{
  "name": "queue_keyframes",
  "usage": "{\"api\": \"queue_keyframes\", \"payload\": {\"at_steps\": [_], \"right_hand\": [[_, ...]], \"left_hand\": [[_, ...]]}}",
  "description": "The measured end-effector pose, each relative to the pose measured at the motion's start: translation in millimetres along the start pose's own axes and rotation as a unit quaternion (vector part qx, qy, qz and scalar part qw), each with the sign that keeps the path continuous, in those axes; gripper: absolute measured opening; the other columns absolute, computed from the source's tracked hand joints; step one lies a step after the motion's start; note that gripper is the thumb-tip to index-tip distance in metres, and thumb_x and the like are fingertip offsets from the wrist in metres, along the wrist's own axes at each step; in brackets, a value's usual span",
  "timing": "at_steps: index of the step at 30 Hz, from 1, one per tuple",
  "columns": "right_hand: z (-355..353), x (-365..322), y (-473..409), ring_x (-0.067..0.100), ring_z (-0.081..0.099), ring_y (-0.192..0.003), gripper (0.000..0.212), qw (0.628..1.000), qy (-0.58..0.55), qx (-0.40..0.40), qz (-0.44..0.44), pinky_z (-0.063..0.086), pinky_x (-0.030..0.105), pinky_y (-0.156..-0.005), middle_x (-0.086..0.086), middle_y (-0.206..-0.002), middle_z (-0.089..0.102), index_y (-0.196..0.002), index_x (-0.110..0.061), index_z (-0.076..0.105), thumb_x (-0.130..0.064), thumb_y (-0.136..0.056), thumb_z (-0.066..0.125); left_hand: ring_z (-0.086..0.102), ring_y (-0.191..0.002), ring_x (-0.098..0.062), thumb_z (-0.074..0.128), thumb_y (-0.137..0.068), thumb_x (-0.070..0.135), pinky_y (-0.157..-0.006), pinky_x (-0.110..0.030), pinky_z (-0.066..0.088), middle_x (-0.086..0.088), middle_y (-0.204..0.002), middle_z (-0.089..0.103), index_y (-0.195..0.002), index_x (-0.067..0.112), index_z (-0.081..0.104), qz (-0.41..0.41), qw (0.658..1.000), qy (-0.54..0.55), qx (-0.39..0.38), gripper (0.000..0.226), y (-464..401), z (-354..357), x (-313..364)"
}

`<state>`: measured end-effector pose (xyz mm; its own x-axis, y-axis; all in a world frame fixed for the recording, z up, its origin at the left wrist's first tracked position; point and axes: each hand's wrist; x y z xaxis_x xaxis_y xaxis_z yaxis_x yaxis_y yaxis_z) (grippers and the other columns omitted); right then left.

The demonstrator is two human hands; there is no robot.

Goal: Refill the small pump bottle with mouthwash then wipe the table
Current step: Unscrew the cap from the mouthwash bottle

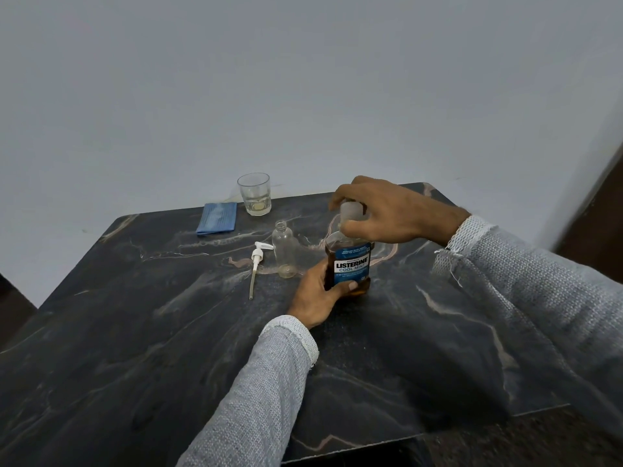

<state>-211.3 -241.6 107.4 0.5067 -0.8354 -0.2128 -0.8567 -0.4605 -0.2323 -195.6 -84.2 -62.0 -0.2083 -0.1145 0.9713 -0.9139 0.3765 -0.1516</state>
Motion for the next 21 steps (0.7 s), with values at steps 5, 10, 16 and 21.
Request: {"api": "queue_keyframes", "payload": {"at_steps": [5, 10, 16, 21], "right_hand": [[8, 2, -2, 0.015, 0.054, -0.083, 0.049, 0.994, 0.088, 0.047, 0.034, 0.041, 0.028, -0.067, -0.003, -0.1, 0.059, -0.114, -0.018, 0.055, -0.059, -0.087, 0.054], [2, 1, 0, 0.013, 0.053, -0.081, 0.032, 0.998, 0.013, 0.064, 0.008, 0.039, 0.025, -0.066, -0.002, -0.098, 0.061, -0.11, -0.016, 0.056, -0.042, -0.091, 0.057], [-18, 12, 8, 0.007, 0.059, -0.082, 0.023, 0.977, -0.169, 0.126, 0.041, 0.05, 0.017, -0.068, -0.015, -0.101, 0.058, -0.113, -0.026, 0.06, -0.034, -0.092, 0.06], [1, 50, 21, 0.014, 0.062, -0.088, 0.025, 0.917, -0.313, 0.217, 0.117, 0.052, 0.018, -0.066, -0.001, -0.112, 0.059, -0.115, -0.02, 0.06, -0.022, -0.091, 0.065]], "left_hand": [[0.06, -0.119, -0.01, 0.073, -0.083, 0.015, -0.106, -0.041, 0.045, 0.003, -0.125, 0.066, -0.121, 0.028, 0.055, 0.002, 1.0, -0.003, -0.002, 0.044, -1, 1, 1], [0.061, -0.116, -0.009, 0.073, -0.082, 0.012, -0.105, -0.039, 0.046, 0.005, -0.121, 0.067, -0.114, 0.035, 0.057, 0.014, 1.0, 0.004, 0.002, 0.043, 0, 1, 1], [0.062, -0.113, -0.007, 0.074, -0.082, 0.014, -0.102, -0.034, 0.048, 0.007, -0.119, 0.068, -0.116, 0.032, 0.056, 0.018, 1.0, -0.012, 0.004, 0.042, -1, 0, -2], [0.064, -0.11, -0.004, 0.074, -0.082, 0.012, -0.095, -0.024, 0.049, 0.012, -0.115, 0.068, -0.111, 0.036, 0.057, 0.027, 1.0, -0.008, 0.014, 0.041, 0, 1, -2]]}}
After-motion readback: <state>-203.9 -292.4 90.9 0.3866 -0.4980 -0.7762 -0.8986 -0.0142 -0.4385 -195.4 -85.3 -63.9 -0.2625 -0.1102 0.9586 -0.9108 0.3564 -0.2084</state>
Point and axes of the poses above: each hand's wrist, its own y-axis away from the middle knuckle, its own z-axis out of the palm, x = y × z
